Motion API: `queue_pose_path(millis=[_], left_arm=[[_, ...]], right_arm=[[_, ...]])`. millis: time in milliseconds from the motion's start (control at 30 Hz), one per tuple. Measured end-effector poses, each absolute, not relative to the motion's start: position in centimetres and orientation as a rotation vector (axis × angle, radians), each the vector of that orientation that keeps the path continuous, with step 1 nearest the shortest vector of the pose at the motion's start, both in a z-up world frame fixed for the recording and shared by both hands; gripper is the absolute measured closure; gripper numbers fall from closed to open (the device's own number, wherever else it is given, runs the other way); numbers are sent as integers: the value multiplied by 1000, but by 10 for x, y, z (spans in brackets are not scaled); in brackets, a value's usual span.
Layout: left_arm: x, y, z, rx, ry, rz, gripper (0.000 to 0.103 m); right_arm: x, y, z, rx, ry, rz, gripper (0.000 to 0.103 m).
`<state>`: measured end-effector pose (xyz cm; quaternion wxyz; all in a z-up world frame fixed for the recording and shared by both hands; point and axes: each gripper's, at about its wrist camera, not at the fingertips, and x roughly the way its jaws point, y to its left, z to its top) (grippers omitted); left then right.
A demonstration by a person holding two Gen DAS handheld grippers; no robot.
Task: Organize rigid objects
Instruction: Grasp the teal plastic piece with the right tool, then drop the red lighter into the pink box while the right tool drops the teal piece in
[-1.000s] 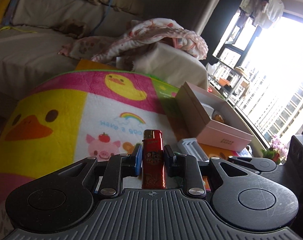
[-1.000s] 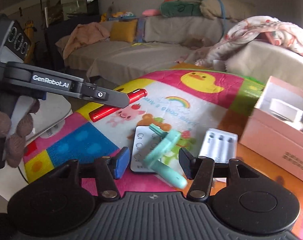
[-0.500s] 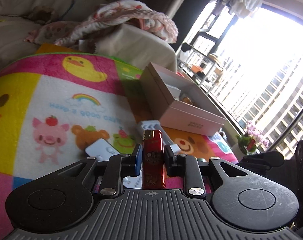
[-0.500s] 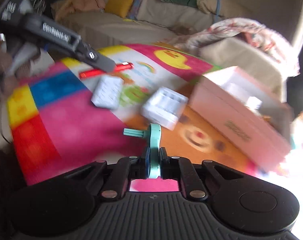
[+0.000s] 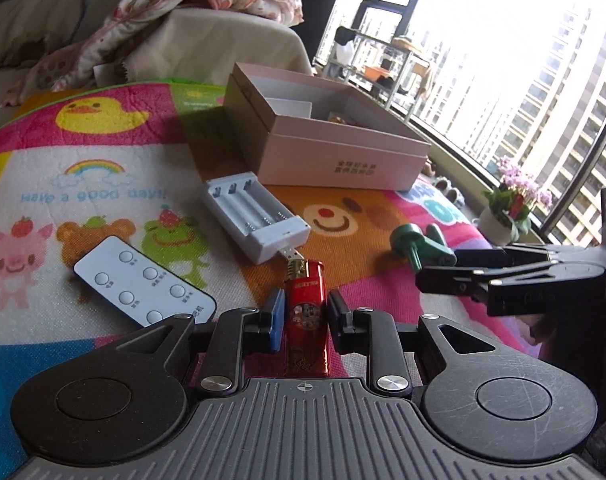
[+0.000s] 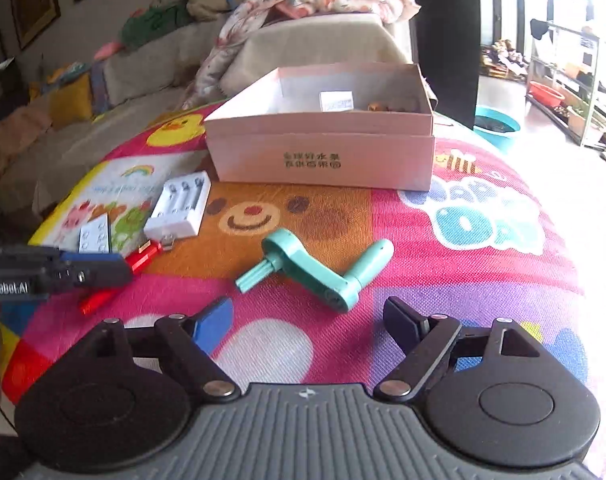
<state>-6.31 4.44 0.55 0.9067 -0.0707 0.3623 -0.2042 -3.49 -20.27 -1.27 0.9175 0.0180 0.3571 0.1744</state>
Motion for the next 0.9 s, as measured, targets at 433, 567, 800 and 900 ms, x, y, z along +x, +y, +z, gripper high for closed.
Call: queue_pose_path(millis=[433, 567, 800, 900], left_arm=[[-74, 14, 6, 18, 755, -404, 74], [-74, 11, 6, 26, 760, -420, 65], [-85, 7, 4, 73, 713, -383, 77], [-85, 5, 9, 75, 700, -411, 77]], right_arm=[[-4, -164, -20, -53, 693, 285, 23], [-5, -167, -20, -85, 676, 292, 31], [-18, -175, -20, -131, 663, 332, 33], [-28, -185, -18, -156, 656, 347, 33]])
